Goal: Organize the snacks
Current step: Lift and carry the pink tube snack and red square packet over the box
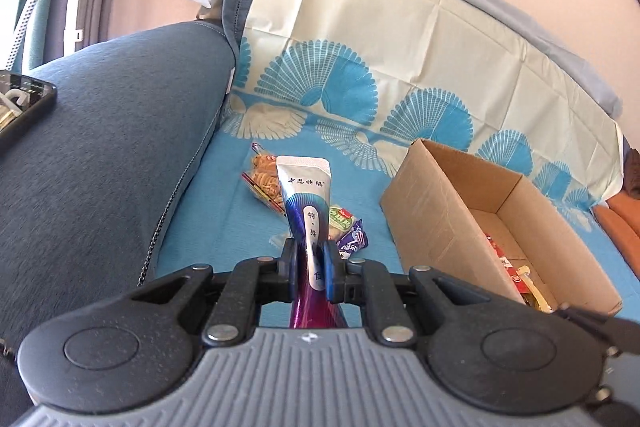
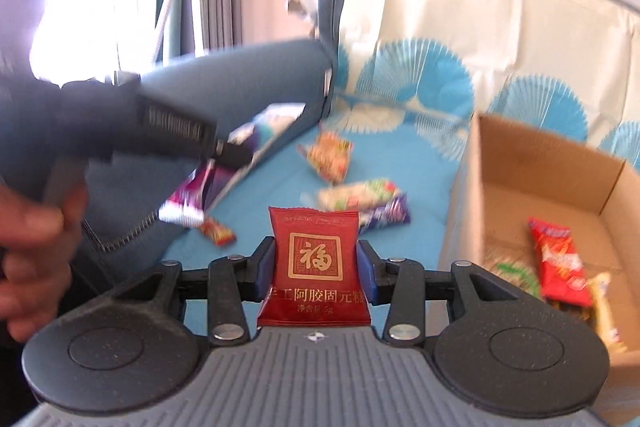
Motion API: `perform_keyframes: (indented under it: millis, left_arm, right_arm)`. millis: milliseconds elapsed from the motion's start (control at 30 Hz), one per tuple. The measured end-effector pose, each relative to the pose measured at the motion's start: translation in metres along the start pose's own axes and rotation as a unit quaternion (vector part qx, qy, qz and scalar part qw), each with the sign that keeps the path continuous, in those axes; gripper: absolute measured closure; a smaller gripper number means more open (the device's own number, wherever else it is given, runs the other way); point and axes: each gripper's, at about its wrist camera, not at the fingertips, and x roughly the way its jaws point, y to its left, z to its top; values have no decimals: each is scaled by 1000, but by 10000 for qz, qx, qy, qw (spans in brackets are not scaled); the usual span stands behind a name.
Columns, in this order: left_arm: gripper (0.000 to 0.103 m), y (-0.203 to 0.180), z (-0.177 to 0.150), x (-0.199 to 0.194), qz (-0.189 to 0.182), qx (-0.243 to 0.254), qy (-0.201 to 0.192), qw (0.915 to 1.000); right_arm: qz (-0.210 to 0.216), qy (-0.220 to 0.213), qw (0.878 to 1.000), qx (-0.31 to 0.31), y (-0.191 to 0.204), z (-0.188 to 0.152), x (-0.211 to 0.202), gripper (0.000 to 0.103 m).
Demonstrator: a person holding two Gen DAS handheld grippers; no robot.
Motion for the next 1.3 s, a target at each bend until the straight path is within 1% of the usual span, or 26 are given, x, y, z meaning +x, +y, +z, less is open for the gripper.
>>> perform_keyframes:
  millis: [133, 233, 367, 433, 533, 667, 833, 1300]
  left_arm:
    - [89, -1, -2, -11, -98, -45, -136, 9998]
    - [89, -2, -4, -16, -187, -60, -181, 9996]
    - [89, -7, -7, -15, -221, 78, -188, 9995]
    - [89, -11, -9, -15, -236, 182, -203, 9993]
    - [89, -15, -10, -14, -253, 319, -229, 9989]
    - [89, -20, -13, -13, -263, 451, -231, 9984]
    - [89, -22, -14, -8, -227, 493, -213, 9983]
    - [89, -36, -19, -1, -121, 934, -205, 9953]
  right_arm:
    - [-3, -316, 9990, -326, -9, 9, -28, 59]
    - [24, -613, 9971, -457, -23, 15, -50, 59]
    - [-38, -962, 9937, -566, -46, 17, -72, 59]
    - [-57, -1085, 9931, -436, -59, 16, -79, 59]
    - [-136, -1232, 9923, -14, -78, 14, -83, 59]
    - [-285, -1427, 9880, 517, -97, 5, -82, 59]
    - [-620, -1605, 9810, 899, -111, 0, -84, 59]
    - [-665, -1726, 9732, 1362, -129, -10, -82, 58]
